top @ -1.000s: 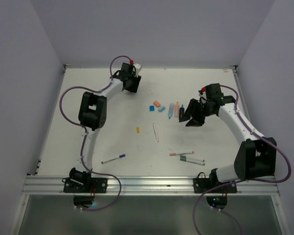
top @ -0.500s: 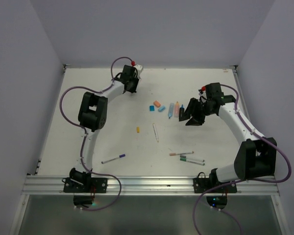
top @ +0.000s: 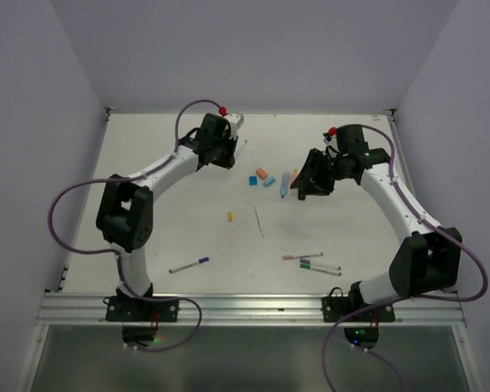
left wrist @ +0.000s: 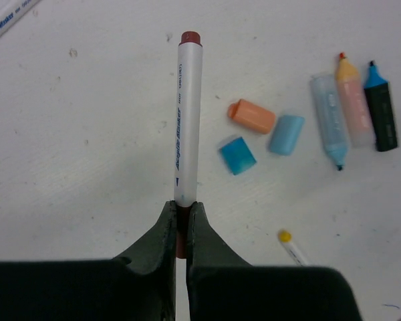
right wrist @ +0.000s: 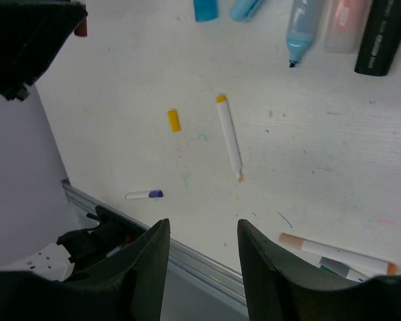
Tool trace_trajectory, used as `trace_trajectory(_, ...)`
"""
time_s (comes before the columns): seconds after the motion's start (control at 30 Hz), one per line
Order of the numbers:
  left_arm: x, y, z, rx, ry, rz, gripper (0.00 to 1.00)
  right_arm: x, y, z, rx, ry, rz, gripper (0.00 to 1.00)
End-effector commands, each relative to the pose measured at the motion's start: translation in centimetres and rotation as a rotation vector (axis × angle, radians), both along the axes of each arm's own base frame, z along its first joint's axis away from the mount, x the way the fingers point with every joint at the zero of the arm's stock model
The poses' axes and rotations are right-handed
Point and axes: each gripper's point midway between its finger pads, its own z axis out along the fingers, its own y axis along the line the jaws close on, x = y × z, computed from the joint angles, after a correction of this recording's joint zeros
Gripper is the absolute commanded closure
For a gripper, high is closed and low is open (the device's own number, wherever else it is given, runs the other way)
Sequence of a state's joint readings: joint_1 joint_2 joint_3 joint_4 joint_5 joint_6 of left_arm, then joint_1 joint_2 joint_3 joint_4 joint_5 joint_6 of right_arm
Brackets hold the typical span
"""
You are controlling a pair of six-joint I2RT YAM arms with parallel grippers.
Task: Open the pen caps
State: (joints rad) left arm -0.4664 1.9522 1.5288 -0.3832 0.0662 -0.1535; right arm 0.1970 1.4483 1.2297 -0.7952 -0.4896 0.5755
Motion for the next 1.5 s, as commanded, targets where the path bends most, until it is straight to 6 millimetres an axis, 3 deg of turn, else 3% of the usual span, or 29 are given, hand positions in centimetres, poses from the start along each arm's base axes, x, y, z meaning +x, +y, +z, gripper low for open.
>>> trace_trajectory(0.0,-3.5,-1.3,6.0,-0.157,-0.027,-0.023,1.00,2.2,3.0,2.2,0.048,-0.075,0.038,0.51)
trace_trajectory(0.13,-8.2,-2.6,8.3,-0.291,0.021,-0.083,1.00,4.1,6.6,3.0,0.123,-0.114,0.052,0.50)
trace_trajectory(0.23,-10.6,-3.6,9.7,-0.383,0.057,-0.129,1.00,5.4,9.2,3.7,0.148,-0.180,0.081,0.50)
trace_trajectory(0.37,-12.1,-4.0,10.2,-0.429,0.096,-0.156,1.00,6.5,11.5,5.5,0.218,-0.267,0.099,0.49)
trace_trajectory(0.47,-12.8,-3.9,10.4,-0.440,0.106,-0.161,1.00,6.6,11.8,6.0,0.240,-0.280,0.090,0.49)
trace_trajectory(1.0,-14.3,-4.9,11.8,-0.544,0.112,-0.180,1.00,6.7,12.9,3.1,0.295,-0.220,0.079,0.52)
trace_trajectory(1.17,-14.5,-5.2,11.9,-0.564,0.117,-0.187,1.00,6.3,13.4,2.6,0.326,-0.209,0.082,0.64)
trace_trajectory(1.27,-14.7,-5.5,11.9,-0.584,0.124,-0.204,1.00,6.2,13.6,2.2,0.334,-0.195,0.086,0.83)
trace_trajectory(1.3,-14.9,-5.7,11.8,-0.589,0.132,-0.216,1.00,6.1,13.7,2.2,0.340,-0.196,0.091,1.00)
trace_trajectory(1.4,-15.2,-5.8,11.6,-0.589,0.136,-0.238,0.99,6.0,13.7,2.5,0.352,-0.200,0.095,1.00)
trace_trajectory(1.47,-15.5,-5.7,11.2,-0.583,0.144,-0.243,0.82,5.9,13.7,2.6,0.350,-0.201,0.097,1.00)
